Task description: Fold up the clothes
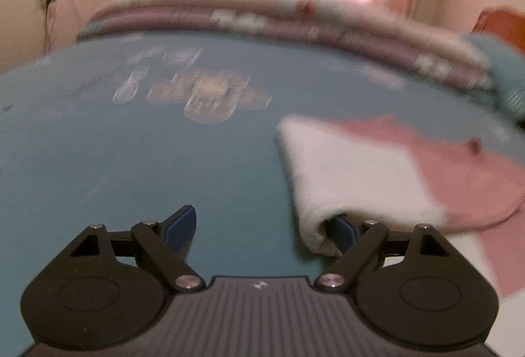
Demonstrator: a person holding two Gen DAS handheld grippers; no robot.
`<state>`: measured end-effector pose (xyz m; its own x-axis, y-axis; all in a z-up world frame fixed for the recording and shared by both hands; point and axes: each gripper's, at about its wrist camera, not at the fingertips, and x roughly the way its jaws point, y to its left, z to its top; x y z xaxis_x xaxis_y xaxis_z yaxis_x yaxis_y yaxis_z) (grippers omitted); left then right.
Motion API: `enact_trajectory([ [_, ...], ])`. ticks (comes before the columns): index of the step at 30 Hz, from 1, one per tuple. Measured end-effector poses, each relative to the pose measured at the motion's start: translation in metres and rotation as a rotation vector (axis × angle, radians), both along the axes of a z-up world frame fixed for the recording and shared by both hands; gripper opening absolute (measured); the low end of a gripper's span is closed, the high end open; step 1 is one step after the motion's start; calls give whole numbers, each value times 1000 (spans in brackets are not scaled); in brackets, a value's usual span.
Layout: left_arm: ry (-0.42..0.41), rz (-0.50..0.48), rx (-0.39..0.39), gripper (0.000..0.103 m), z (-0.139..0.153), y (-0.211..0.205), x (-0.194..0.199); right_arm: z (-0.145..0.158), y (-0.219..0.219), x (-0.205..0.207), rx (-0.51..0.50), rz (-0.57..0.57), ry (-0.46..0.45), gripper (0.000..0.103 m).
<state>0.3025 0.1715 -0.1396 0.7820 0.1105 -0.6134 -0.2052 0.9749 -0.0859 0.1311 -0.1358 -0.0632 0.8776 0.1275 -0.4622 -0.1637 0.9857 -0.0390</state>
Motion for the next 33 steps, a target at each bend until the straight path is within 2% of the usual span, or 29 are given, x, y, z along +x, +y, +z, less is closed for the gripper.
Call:
enact_trajectory([
  [4, 0, -3, 18, 88, -1, 1, -3, 9, 8, 22, 4, 36, 1, 103],
  [8, 0, -5, 20, 90, -1, 1, -4, 15, 16, 67, 65, 81, 39, 103],
  [12, -2, -12, 19, 91, 0, 3, -4, 6, 4, 139, 274, 5, 190, 101],
  [16, -8, -13, 2, 91, 2, 5, -4, -27, -24, 209, 566, -96, 415, 97],
  [17, -11, -14, -9, 91, 3, 6, -6, -36, -29, 220, 603, -118, 444, 91],
  [19, -23, -24, -11, 91, 4, 6, -7, -52, -36, 234, 643, -164, 476, 88],
  [21, -32, -39, 4, 91, 2, 4, -7, -64, -35, 242, 641, -191, 485, 82],
  [24, -40, -40, -12, 91, 0, 8, -7, -77, -34, 246, 645, -219, 445, 78],
  [25, -40, -42, -16, 91, 1, 8, -8, -79, -31, 246, 634, -225, 430, 64],
  [26, -41, -44, -18, 91, 1, 9, -8, -79, -28, 247, 612, -226, 424, 46],
  [27, -41, -47, -18, 91, 1, 9, -8, -79, -26, 248, 604, -215, 422, 36],
  [28, -41, -50, -17, 91, 1, 9, -8, -79, -25, 249, 603, -199, 421, 11],
  [33, -40, -46, -21, 92, 0, 8, -8, -63, -27, 249, 605, -162, 367, 8],
])
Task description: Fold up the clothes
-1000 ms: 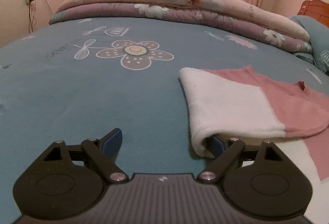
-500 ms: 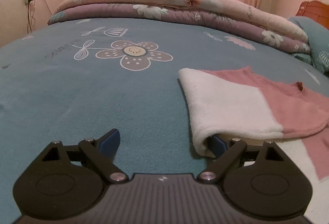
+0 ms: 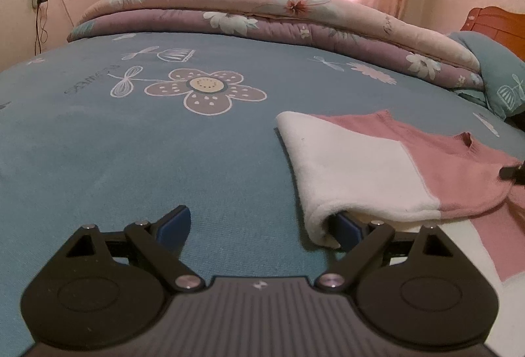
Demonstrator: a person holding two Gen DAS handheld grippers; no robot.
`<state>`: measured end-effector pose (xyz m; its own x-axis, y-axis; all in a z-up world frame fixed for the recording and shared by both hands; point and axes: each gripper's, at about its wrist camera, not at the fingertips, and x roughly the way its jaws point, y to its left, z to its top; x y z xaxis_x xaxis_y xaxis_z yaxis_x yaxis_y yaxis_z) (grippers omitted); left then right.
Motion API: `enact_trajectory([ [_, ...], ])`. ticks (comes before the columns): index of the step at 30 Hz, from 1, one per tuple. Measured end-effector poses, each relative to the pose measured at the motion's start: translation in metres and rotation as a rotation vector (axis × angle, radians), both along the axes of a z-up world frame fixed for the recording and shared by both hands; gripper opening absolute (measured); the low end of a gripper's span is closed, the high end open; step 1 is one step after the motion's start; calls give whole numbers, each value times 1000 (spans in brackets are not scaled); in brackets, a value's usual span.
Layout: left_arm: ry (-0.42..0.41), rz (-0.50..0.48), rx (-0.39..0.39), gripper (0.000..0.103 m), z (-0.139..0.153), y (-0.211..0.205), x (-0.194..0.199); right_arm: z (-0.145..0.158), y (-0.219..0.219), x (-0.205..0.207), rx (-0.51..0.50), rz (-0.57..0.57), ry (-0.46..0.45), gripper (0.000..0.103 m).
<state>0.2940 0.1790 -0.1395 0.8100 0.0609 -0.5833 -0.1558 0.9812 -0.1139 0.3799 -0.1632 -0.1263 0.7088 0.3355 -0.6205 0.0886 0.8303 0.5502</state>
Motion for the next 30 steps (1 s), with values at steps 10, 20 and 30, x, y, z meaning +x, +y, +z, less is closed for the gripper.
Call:
enact_trajectory([
  [10, -6, -27, -33, 96, 0, 1, -1, 12, -10, 15, -159, -33, -21, 9],
  [20, -112, -204, -214, 96, 20, 17, -18, -25, -12, 17, -180, -55, 40, 9],
  [30, -135, -100, -231, 96, 8, 25, 4, -27, -9, 14, -177, -62, 31, 9],
])
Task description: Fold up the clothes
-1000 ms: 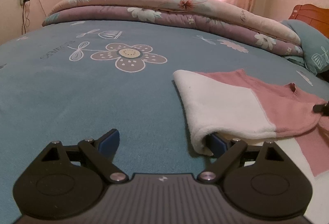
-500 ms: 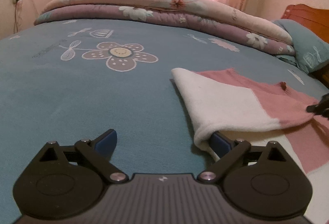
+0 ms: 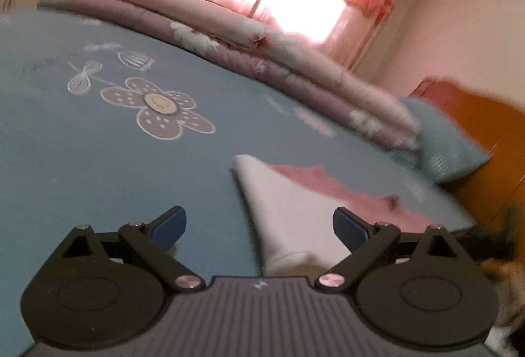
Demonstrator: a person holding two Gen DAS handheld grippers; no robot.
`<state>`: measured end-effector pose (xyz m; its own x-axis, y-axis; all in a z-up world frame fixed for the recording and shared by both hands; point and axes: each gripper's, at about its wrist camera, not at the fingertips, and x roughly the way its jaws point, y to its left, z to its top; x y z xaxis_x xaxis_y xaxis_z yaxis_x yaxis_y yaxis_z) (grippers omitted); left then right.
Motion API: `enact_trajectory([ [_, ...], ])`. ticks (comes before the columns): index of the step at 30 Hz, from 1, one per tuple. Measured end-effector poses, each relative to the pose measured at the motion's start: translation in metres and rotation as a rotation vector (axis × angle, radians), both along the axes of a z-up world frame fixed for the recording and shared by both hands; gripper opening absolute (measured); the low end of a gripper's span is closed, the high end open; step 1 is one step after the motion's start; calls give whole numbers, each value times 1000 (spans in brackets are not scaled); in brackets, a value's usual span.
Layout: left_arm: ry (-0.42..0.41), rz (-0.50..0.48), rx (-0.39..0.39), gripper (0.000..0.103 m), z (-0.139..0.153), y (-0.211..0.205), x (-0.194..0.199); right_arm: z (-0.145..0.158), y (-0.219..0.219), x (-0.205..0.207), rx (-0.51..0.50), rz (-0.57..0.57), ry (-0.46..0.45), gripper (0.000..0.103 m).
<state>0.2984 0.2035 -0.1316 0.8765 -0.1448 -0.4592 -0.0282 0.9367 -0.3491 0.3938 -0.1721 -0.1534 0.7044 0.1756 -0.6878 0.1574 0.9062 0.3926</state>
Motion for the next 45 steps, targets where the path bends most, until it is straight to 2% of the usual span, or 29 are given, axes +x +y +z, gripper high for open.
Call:
enact_trajectory([
  [4, 105, 33, 189, 97, -10, -16, 12, 0, -2, 0, -3, 13, -1, 9],
  [5, 109, 40, 218, 98, -12, -19, 12, 0, -2, 0, -4, 17, -3, 9],
  [9, 103, 66, 236, 98, -9, -21, 12, 0, -1, -3, -17, 21, -10, 9],
  [15, 117, 80, 208, 101, -11, -18, 11, 5, 1, -6, -48, 24, 2, 12],
  [18, 115, 80, 212, 101, -11, -19, 11, 8, -1, -8, -57, 15, -2, 25],
  [20, 109, 94, 214, 101, -9, -18, 9, 17, -3, -15, -72, -39, -30, 51],
  [22, 86, 125, 231, 100, -4, -18, 4, 28, -5, -23, -70, -59, -85, 52],
  [25, 0, 152, 249, 100, 6, -19, -5, 39, -3, -25, -6, -6, -139, 52],
  [29, -71, 73, 118, 100, 10, -16, -11, 31, 3, -12, 113, 73, -126, 51],
  [32, -151, 6, 82, 100, 14, -19, -17, 11, 0, -2, 184, 108, -85, 51],
  [34, -196, -73, 34, 100, 15, -21, -19, -3, -9, 0, 200, 72, -50, 49],
  [35, -207, -111, 12, 100, 15, -23, -19, -8, -17, -1, 220, 56, -53, 42],
  [36, -211, -142, 5, 100, 15, -27, -19, -10, -25, -3, 249, 46, -58, 42],
  [39, -204, -222, 30, 100, 14, -40, -16, -9, -42, -11, 291, 18, -61, 43],
  [42, -186, -273, 71, 100, 12, -56, -15, 4, -42, -16, 245, 10, -62, 48],
  [44, -133, -301, 84, 100, 7, -65, -9, 14, -33, -17, 220, 39, -81, 53],
  [45, -72, -297, 91, 100, 3, -68, -4, 19, -28, -16, 213, 63, -90, 53],
])
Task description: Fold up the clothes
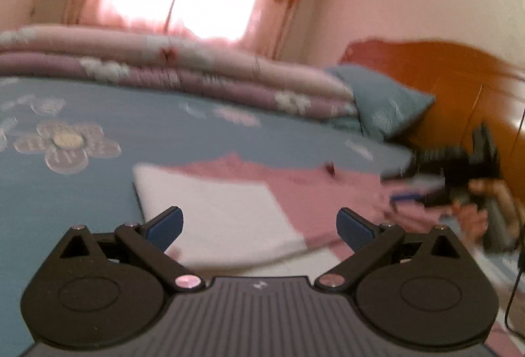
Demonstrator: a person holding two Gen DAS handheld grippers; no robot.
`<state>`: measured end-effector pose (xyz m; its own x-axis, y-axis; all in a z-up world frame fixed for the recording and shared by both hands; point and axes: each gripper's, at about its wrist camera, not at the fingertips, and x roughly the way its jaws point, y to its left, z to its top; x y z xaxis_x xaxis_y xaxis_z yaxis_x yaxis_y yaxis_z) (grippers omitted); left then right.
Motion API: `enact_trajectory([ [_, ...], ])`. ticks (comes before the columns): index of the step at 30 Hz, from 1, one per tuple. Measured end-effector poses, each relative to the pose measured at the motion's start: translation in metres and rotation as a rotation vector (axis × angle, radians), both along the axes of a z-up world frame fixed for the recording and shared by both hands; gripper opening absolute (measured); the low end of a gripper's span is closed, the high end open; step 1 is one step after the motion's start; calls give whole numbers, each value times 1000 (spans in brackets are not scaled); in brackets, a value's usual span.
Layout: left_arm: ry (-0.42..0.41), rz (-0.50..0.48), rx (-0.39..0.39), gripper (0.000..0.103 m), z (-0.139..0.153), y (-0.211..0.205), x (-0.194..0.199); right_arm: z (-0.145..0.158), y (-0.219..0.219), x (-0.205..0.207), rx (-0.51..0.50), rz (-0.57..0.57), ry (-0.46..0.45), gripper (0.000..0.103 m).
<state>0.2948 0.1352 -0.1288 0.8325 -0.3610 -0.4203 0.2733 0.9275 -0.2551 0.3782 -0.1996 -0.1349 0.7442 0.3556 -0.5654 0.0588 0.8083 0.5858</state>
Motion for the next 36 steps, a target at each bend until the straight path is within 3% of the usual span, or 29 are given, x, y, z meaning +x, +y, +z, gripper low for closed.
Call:
enact_trajectory([
  [2, 60, 24, 33, 100, -7, -4, 4, 7, 16, 7, -17, 58, -10, 56],
  [5, 59, 17, 53, 100, -5, -6, 2, 8, 40, 23, -78, 114, -2, 60],
  [10, 70, 27, -16, 100, -2, 7, 3, -11, 44, 41, -139, 109, 63, 59],
  [12, 66, 58, -47, 100, 2, 14, 1, -11, 33, 38, -97, 60, 61, 59],
  [14, 69, 119, -56, 100, 3, 26, 3, -3, 31, 35, -69, 36, 41, 60],
  [17, 114, 253, -41, 100, 2, 43, 4, 8, 45, 41, -16, 116, 2, 68],
  [19, 172, 343, -2, 100, -3, 54, 6, 8, 61, 47, -52, 156, 3, 72],
  [23, 229, 484, 24, 100, -6, 74, 8, -7, 74, 56, -169, 162, 77, 69],
  [26, 232, 562, 56, 100, -2, 85, 6, -2, 70, 45, -166, 117, 57, 69],
  [29, 223, 603, 73, 100, 1, 94, 3, 19, 98, 31, -211, 186, -20, 69],
  [31, 220, 621, 61, 100, 2, 100, 1, 38, 135, 22, -306, 275, -103, 64],
  [33, 225, 626, 43, 100, 2, 105, -1, 50, 179, 10, -391, 391, -198, 41],
  [34, 228, 628, 34, 100, 1, 108, -3, 53, 202, 4, -434, 455, -236, 24],
  [36, 230, 629, 23, 100, 1, 113, -4, 51, 240, -7, -510, 549, -281, 18],
])
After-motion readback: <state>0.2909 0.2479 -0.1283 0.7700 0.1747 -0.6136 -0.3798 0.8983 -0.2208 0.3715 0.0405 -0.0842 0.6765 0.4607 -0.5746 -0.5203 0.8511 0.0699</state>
